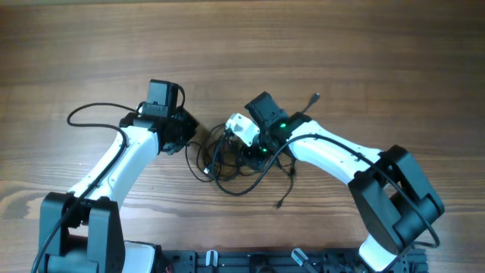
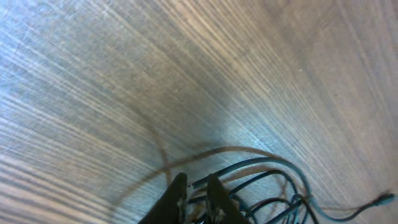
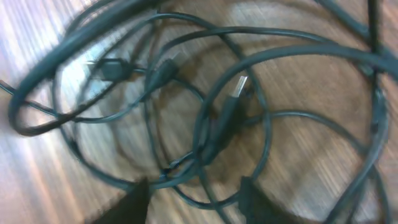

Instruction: Untangle cables

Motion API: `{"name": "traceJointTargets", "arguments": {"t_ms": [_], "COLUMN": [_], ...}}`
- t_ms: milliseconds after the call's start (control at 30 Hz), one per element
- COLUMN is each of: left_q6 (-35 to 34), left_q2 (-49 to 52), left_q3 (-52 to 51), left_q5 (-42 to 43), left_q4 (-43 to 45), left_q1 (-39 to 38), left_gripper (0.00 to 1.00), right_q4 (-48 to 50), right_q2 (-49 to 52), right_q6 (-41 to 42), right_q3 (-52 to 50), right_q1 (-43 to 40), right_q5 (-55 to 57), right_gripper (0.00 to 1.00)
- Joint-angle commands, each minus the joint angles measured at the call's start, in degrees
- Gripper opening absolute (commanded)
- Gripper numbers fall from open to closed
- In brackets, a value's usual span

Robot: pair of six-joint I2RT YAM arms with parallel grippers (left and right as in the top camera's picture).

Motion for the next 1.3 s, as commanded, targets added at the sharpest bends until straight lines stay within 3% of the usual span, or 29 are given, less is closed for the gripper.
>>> {"name": "traceJointTargets", "arguments": {"t_ms": [0, 33, 133, 200, 267, 300, 367, 500, 567, 700, 733, 800, 967, 1067, 1133, 1233, 1267], "left_q6": [-0.07, -0.07, -0.07, -0.04, -0.02, -0.02, 0.00, -0.04, -0.04, -0.07, -0.07, -0.07, -0.09, -0.07, -0.09, -0.07, -0.09], "left_q2": [0.24, 0.33, 0.33, 0.33, 0.31, 0.31, 0.31, 0.31, 0.31, 0.31, 0.33, 0.33, 0.33, 0.33, 0.33, 0.33, 0.33], "left_q3": [-0.24, -0.24, -0.24, -0.24, -0.24, -0.24, -0.24, -0.24, -0.24, -0.24, -0.24, -0.26, -0.24, -0.26, -0.24, -0.26, -0.26], "left_q5": [-1.03, -0.98, -0.92, -0.76, -0.79, -0.76, 0.09, 2.32, 2.62, 7.32, 7.48, 7.48, 7.43, 6.78, 6.78, 6.75, 6.75], "left_q4": [0.31, -0.28, -2.95, -5.27, -6.86, -7.30, -8.90, -14.19, -16.17, -16.92, -17.07, -17.16, -17.07, -16.81, -16.28, -15.45, -15.30], "left_q1": [0.28, 0.26, 0.15, 0.15, 0.17, 0.17, 0.17, 0.17, 0.15, 0.02, -0.17, -0.63, -1.88, -1.88, -1.88, -1.88, -1.88], "left_gripper": [0.12, 0.12, 0.13, 0.30, 0.66, 0.79, 0.89, 0.94, 0.89, 0.50, 0.47, 0.43, 0.47, 0.45, 0.34, 0.11, 0.06], "right_q4": [0.83, 1.36, 2.38, 2.91, 3.34, 3.50, 3.56, 3.43, 3.48, 3.43, 3.41, 3.21, 2.95, 2.16, 2.38, 2.75, 2.75], "right_q2": [0.33, 0.33, 0.33, 0.33, 0.33, 0.33, 0.33, 0.33, 0.33, 0.33, 0.33, 0.33, 0.33, 0.33, 0.33, 0.33, 0.33], "right_q6": [-0.35, 0.72, 2.45, 2.58, 2.60, 2.78, 2.82, 5.92, 7.30, 8.74, 8.74, 8.74, 8.02, 5.75, 5.09, 5.14, 5.20], "right_q3": [-0.66, -0.66, -0.68, -0.68, -0.68, -0.68, -0.68, -0.68, -0.68, -0.68, -0.68, -0.74, -2.23, -2.29, -2.49, -2.60, -2.60], "right_q1": [-0.04, -0.04, -0.04, -0.07, -0.04, -0.04, -0.04, -0.04, -0.04, -0.04, -0.04, -0.04, 0.11, 0.13, 0.11, 0.09, 0.09], "right_q5": [7.15, 7.15, 7.13, 7.15, 7.10, 7.13, 7.13, 7.15, 7.13, 7.13, 7.15, 7.10, 3.96, 3.23, 3.56, 5.70, 6.71], "right_gripper": [0.10, 0.05, 0.05, 0.07, 0.13, 0.14, 0.16, 0.17, 0.17, 0.17, 0.18, 0.22, 0.49, 0.51, 0.47, 0.17, 0.11]}}
